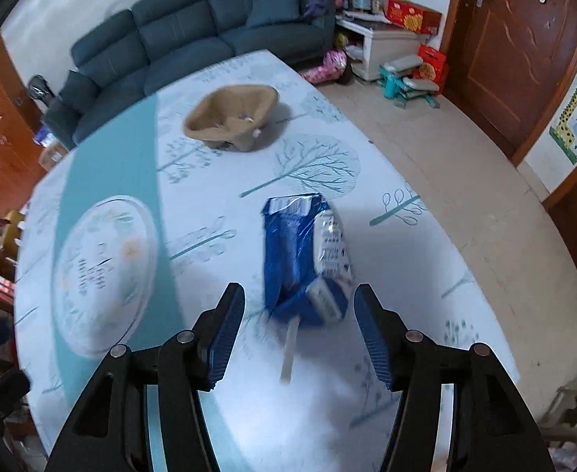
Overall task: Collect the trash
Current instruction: 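Move both tools back over the table toward the blue packet and brown tray, then grasp the brown pulp tray with the left tool while the right tool grasps the blue packet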
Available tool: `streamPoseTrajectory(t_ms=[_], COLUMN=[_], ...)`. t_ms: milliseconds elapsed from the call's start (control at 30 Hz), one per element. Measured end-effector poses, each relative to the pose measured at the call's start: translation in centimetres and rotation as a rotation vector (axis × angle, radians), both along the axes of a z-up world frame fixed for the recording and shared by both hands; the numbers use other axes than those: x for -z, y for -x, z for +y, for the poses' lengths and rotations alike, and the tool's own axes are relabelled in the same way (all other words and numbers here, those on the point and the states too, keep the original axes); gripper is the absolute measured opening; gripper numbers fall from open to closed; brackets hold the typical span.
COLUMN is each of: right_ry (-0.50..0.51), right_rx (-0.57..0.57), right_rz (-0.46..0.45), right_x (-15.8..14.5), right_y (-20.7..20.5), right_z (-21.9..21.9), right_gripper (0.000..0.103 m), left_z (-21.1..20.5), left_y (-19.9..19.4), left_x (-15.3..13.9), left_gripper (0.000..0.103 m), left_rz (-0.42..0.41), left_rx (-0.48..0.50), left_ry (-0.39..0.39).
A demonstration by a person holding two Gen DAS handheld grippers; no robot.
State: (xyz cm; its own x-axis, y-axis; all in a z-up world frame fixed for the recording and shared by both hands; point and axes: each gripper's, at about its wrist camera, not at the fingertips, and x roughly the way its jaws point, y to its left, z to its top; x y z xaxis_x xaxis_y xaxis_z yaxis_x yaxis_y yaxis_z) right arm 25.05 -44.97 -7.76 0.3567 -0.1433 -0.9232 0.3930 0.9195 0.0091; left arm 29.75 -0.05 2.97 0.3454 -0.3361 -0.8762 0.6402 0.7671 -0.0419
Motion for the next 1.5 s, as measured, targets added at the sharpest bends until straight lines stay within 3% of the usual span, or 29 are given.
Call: streamPoseTrajectory(t_ms=[267,400,500,533,667,867,1033,1233,1500], right_ry=[0.056,0.112,0.116,0.119,0.062,-0.113,-0.194,-0.216,-0.265], right_rx=[-0.066,-0.119,-0.134,-0.139,-0.138,-0.017,0.038,0.075,0.150], right_rz=[0.103,0.129,0.112,0.105,0.071,-0.014,-0.064,-0.094,-0.142], right_x=[4.5,5.9,6.1,6.0,5.6,4.6,4.2,3.8,3.3], right_y=[-3.9,-4.7,-4.8,-4.9,-5.0,-5.2,-4.8,-3.8,-3.2], right_z=[-0.1,0.7,0.4,0.1,-1.1,-5.1,-7.7,-9.7,-12.1], right_gripper=[0.066,0.065,0.059,0.049,0.046,0.045,0.045,0.045,0.045], left_z=[-1.8,-3.7,-5.3,-6.1,-8.8,-13.7,-18.2,-21.7,-22.5], left_y=[-5.1,-7.4,-8.9,-9.6,-12.0,-15.8,-18.3,-21.1,-21.9], left_x=[1.9,1.7,1.5,1.5,2.2,4.4,6.4,8.5,11.7], left_gripper=[0.038,0.038,0.038,0.038,0.038,0.038,0.038,0.038,0.038], left_rz=[0.038,0.014,0.004,0.006,0.023,0.052,0.067,0.090,0.068], left_rx=[-0.003,0.019,0.034,0.036,0.044,0.033,0.034,-0.011,-0.031], left_ry=[-0.028,-0.050,-0.055,-0.056,-0.059,-0.070,-0.086,-0.078,-0.149])
